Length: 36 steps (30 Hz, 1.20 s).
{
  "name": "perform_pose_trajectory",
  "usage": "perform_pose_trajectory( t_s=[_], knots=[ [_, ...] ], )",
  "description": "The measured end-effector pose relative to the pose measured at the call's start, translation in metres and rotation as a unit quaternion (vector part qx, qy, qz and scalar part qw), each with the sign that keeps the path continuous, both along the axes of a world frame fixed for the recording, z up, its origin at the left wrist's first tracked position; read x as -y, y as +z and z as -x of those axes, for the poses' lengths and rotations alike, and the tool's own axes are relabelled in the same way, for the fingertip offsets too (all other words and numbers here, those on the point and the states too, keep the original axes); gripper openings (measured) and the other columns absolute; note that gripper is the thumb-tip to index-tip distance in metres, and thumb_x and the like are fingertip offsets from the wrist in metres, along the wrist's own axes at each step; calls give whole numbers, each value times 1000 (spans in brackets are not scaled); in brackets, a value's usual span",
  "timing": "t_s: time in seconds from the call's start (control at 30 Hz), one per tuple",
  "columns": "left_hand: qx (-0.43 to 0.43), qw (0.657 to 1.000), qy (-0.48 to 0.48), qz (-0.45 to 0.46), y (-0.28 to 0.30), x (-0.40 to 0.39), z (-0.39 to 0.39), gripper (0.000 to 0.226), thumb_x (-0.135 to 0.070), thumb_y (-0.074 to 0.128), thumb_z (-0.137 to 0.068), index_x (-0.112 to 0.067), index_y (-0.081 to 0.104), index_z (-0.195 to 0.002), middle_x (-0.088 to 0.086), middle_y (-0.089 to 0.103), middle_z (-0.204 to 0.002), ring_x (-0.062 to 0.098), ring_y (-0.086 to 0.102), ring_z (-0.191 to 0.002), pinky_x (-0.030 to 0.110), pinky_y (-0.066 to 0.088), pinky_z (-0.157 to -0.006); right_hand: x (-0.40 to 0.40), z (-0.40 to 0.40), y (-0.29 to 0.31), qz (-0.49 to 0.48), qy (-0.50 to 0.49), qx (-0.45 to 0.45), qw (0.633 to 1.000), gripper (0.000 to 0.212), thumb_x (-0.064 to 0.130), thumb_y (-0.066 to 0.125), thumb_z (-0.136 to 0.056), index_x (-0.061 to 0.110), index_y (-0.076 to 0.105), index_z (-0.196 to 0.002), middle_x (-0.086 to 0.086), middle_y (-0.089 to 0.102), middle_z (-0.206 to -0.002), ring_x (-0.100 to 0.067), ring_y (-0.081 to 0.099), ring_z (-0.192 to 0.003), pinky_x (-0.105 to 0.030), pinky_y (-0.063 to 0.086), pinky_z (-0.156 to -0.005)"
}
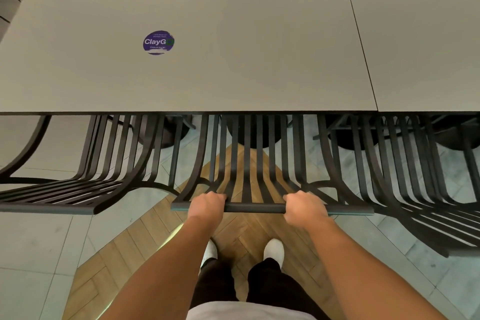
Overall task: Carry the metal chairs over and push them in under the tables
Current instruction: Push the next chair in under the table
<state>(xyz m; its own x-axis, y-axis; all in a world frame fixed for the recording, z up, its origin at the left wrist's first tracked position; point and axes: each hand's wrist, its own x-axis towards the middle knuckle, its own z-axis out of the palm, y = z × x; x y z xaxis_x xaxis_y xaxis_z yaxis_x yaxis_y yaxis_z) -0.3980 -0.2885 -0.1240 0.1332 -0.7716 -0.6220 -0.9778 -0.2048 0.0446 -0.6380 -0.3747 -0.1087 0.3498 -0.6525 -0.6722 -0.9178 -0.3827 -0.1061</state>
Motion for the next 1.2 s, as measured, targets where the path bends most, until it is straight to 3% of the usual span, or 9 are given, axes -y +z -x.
perform_pose_trajectory(
  t_s=[0.43, 0.8, 0.93, 1.2],
  knots=[
    [-12, 1000, 7, -9, 1, 0, 4, 42, -10, 57, -102, -27, 55, -140, 1, 67, -107, 19, 67, -97, 35, 59, -89, -2, 2, 0, 8, 8, -7, 1000, 23, 27, 60, -99, 21, 67, -121, 0, 69, -102, -21, 66, -97, -37, 54, -89],
    [-10, 1000, 3, -1, 3, 2, 31, 42, -11, 55, -103, -26, 55, -141, 2, 65, -107, 17, 64, -91, 32, 56, -83, 4, 27, 3, 19, 17, -27, 999, 26, 22, 56, -99, 21, 66, -123, -2, 69, -105, -24, 67, -99, -36, 51, -85],
    [-7, 1000, 3, -9, 6, 7, 30, 48, -7, 54, -102, -27, 53, -145, 4, 67, -115, 22, 67, -102, 36, 59, -87, 8, 26, 3, 21, 21, -28, 999, 25, 20, 57, -99, 21, 67, -122, -1, 69, -103, -23, 67, -97, -36, 51, -82],
    [12, 1000, -14, -7, 6, 3, 19, 41, -12, 52, -103, -28, 55, -141, 0, 65, -105, 20, 66, -93, 32, 56, -78, 4, 17, 1, 19, 25, -21, 999, 24, 20, 59, -99, 19, 66, -122, -3, 69, -104, -23, 67, -98, -38, 56, -88]
  ],
)
